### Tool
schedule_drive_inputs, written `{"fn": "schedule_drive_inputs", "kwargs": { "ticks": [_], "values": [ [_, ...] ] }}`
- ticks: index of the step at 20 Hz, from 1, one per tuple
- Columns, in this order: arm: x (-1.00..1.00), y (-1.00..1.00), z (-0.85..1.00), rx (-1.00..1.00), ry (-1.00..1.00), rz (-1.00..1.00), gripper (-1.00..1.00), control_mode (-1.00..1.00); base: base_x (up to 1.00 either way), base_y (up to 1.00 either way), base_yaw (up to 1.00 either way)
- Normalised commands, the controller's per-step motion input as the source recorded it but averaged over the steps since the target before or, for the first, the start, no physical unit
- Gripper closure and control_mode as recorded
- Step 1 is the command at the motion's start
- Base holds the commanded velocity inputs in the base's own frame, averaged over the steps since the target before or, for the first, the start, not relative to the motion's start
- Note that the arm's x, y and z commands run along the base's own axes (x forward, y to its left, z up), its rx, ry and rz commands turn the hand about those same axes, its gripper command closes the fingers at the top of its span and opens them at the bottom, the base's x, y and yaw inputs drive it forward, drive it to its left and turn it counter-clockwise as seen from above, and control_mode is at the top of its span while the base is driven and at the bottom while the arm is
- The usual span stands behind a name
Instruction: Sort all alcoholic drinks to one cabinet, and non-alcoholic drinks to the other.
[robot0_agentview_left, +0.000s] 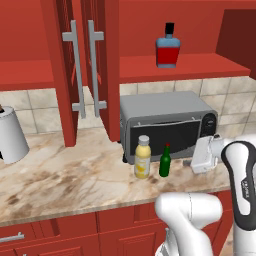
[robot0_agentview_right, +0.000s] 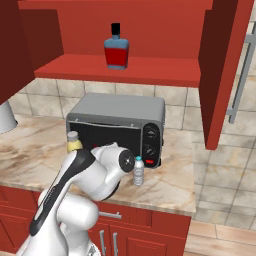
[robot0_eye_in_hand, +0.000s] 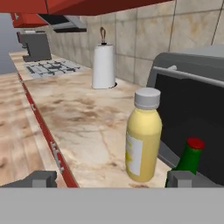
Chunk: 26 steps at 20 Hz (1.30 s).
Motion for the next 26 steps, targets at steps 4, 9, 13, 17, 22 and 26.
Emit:
{"fn": "schedule_drive_inputs", "kwargs": {
  "ticks": [4,9,13,17,22,26],
  "values": [
    [0.00,0.00,-0.05,0.00,0.00,0.00,-1.00,-1.00,0.00,0.00,0.00],
    [0.02,0.01,0.00,0.00,0.00,0.00,-1.00,-1.00,0.00,0.00,0.00],
    [0.08,0.00,0.00,0.00,0.00,0.00,-1.00,-1.00,0.00,0.00,0.00],
    [0.17,0.00,0.00,0.00,0.00,0.00,-1.00,-1.00,0.00,0.00,0.00],
    [0.20,0.00,0.00,0.02,0.00,0.00,-1.00,-1.00,0.00,0.00,0.00],
    [0.11,0.00,-0.02,0.03,0.00,0.00,-1.00,-1.00,0.00,0.00,0.00]
  ]
}}
